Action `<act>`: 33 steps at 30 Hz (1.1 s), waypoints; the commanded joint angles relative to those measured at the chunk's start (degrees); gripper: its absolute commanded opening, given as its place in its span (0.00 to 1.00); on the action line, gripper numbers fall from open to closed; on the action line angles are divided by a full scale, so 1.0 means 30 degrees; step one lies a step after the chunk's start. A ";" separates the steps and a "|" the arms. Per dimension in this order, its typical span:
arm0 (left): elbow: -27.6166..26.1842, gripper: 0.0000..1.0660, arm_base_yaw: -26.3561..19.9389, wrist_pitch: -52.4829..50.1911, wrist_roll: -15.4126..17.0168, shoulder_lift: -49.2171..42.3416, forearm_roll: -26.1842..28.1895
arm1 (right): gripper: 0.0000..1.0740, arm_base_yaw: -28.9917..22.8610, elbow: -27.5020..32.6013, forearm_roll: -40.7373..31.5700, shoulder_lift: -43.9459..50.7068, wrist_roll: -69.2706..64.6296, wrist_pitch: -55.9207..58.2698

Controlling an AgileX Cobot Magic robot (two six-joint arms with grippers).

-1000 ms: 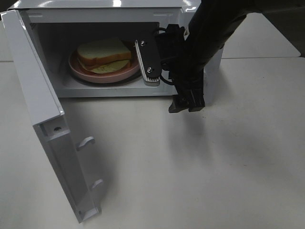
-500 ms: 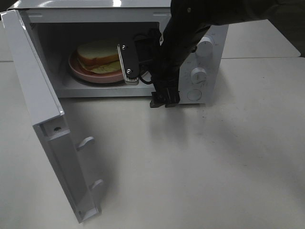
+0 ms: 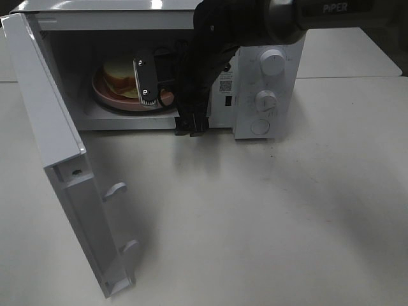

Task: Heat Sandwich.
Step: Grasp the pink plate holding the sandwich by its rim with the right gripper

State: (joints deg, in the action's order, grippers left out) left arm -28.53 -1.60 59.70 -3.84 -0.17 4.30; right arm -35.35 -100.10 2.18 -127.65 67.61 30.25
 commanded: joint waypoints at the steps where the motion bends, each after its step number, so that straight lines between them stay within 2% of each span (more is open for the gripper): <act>1: 0.0038 0.97 -0.0038 -0.0095 0.0115 -0.0573 0.0172 | 0.86 -0.0057 -0.1566 0.0019 -0.1165 -0.0344 0.0267; 15: 0.0038 0.97 -0.0038 -0.0095 0.0115 -0.0573 0.0172 | 0.84 -0.0019 -0.6016 0.0095 -0.4297 -0.0707 0.1070; 23: 0.0038 0.97 -0.0038 -0.0095 0.0115 -0.0573 0.0172 | 0.82 0.0000 -0.6856 0.0095 -0.5176 -0.0726 0.1184; 26: 0.0038 0.97 -0.0038 -0.0095 0.0115 -0.0573 0.0172 | 0.74 0.0000 -0.6856 0.0038 -0.5233 -0.0726 0.1471; 27: 0.0038 0.97 -0.0038 -0.0095 0.0115 -0.0573 0.0172 | 0.67 0.0000 -0.6856 0.0038 -0.5233 -0.0726 0.1471; 28: 0.0038 0.97 -0.0038 -0.0095 0.0115 -0.0573 0.0172 | 0.67 0.0000 -0.6856 0.0038 -0.5233 -0.0726 0.1471; 30: 0.0038 0.97 -0.0038 -0.0095 0.0115 -0.0573 0.0172 | 0.55 0.0000 -0.6856 0.0038 -0.5233 -0.0726 0.1451; 31: 0.0038 0.97 -0.0038 -0.0095 0.0115 -0.0573 0.0172 | 0.41 0.0000 -0.6856 0.0038 -0.5233 -0.0726 0.1509; 32: 0.0038 0.97 -0.0038 -0.0095 0.0115 -0.0573 0.0172 | 0.41 0.0000 -0.6856 0.0038 -0.5233 -0.0726 0.1509; 33: 0.0038 0.97 -0.0038 -0.0095 0.0115 -0.0573 0.0172 | 0.33 0.0000 -0.6856 0.0038 -0.5233 -0.0726 0.1604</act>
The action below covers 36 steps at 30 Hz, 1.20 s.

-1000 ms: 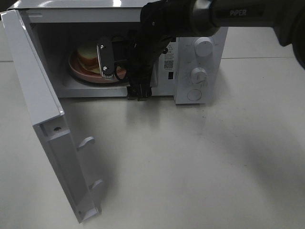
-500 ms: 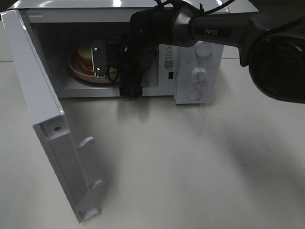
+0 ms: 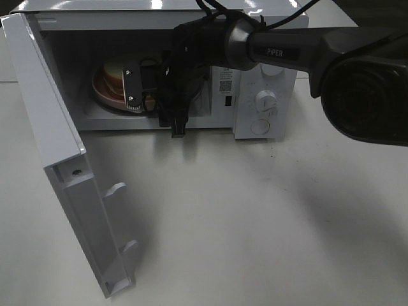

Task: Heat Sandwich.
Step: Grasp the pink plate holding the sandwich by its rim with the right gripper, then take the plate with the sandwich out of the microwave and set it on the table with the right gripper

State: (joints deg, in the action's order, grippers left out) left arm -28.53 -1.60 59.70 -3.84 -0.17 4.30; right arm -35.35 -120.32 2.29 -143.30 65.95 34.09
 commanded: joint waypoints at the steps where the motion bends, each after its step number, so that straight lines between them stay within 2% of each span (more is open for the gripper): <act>1: 0.0038 0.97 -0.0038 -0.0095 0.0115 -0.0573 0.0172 | 0.22 0.0000 -0.0115 -0.0019 -0.0019 -0.0172 0.0458; 2: 0.0038 0.97 -0.0038 -0.0095 0.0115 -0.0573 0.0172 | 0.02 0.0000 -0.0115 -0.0019 -0.0019 -0.0172 0.0764; 4: 0.0038 0.97 -0.0038 -0.0095 0.0115 -0.0573 0.0172 | 0.00 0.0000 -0.0115 -0.0019 -0.0019 -0.0191 0.0859; 23: 0.0038 0.97 -0.0038 -0.0095 0.0115 -0.0573 0.0172 | 0.00 0.0000 -0.0076 -0.1012 0.0095 0.1413 0.1986; 36: 0.0038 0.97 -0.0038 -0.0095 0.0115 -0.0573 0.0172 | 0.00 0.0172 0.2368 -0.1012 0.1967 0.4316 0.1050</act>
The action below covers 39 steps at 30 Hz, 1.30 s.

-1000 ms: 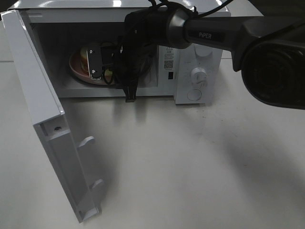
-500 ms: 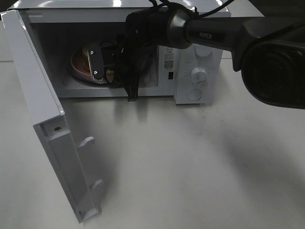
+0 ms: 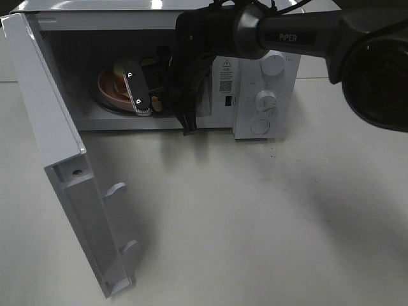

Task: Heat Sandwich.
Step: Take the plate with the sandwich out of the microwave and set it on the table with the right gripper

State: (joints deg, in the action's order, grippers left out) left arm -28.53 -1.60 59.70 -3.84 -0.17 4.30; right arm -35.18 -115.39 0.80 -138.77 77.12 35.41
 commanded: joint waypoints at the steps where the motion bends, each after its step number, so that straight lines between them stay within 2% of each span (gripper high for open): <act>1: 0.0038 0.97 -0.0038 -0.0095 0.0115 -0.0573 0.0172 | 0.00 0.0115 0.1050 -0.0516 0.0802 0.1241 0.0592; 12: 0.0038 0.97 -0.0038 -0.0095 0.0115 -0.0573 0.0172 | 0.00 0.0115 0.3266 -0.1853 0.2521 0.4412 0.0019; 19: 0.0038 0.97 -0.0038 -0.0095 0.0115 -0.0573 0.0172 | 0.00 0.0115 0.6112 -0.2406 0.4259 0.6799 -0.2311; 34: 0.0038 0.97 -0.0038 -0.0095 0.0115 -0.0573 0.0172 | 0.00 0.0115 0.9607 -0.2521 0.6799 0.8461 -0.3342; 39: 0.0038 0.97 -0.0038 -0.0095 0.0115 -0.0573 0.0172 | 0.00 0.0115 1.1345 -0.2521 0.8060 0.9015 -0.3839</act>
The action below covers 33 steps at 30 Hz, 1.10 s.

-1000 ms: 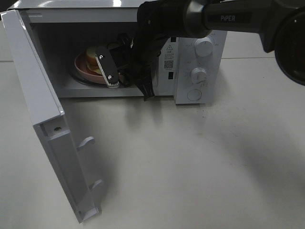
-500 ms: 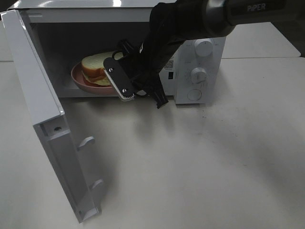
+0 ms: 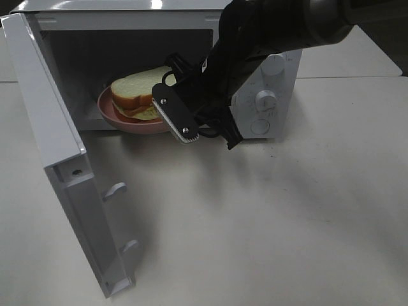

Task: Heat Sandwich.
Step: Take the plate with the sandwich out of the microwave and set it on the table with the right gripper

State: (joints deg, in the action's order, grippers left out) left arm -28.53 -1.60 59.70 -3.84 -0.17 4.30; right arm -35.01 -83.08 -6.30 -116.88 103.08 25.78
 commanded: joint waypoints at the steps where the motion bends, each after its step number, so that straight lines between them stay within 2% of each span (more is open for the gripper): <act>1: 0.0038 0.97 -0.0038 -0.0095 0.0115 -0.0573 0.0172 | 0.00 0.0057 0.0859 -0.0153 0.0974 0.0497 -0.0649; 4: 0.0038 0.97 -0.0038 -0.0095 0.0115 -0.0573 0.0172 | 0.00 0.0057 0.1471 -0.0172 0.1394 0.0764 -0.0898; 8: 0.0038 0.97 -0.0038 -0.0095 0.0115 -0.0573 0.0172 | 0.00 0.0057 0.3801 -0.0649 0.2865 0.1375 -0.2292; 13: 0.0038 0.97 -0.0038 -0.0095 0.0115 -0.0573 0.0172 | 0.00 0.0038 0.5539 -0.1547 0.4087 0.2196 -0.3170; 33: 0.0038 0.97 -0.0038 -0.0095 0.0115 -0.0573 0.0172 | 0.00 0.0038 1.0141 -0.1623 0.8079 0.1394 -0.3552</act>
State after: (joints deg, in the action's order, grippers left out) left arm -28.53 -1.60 59.70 -3.84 -0.17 4.30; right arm -35.12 -53.63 -10.71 -94.42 107.77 16.73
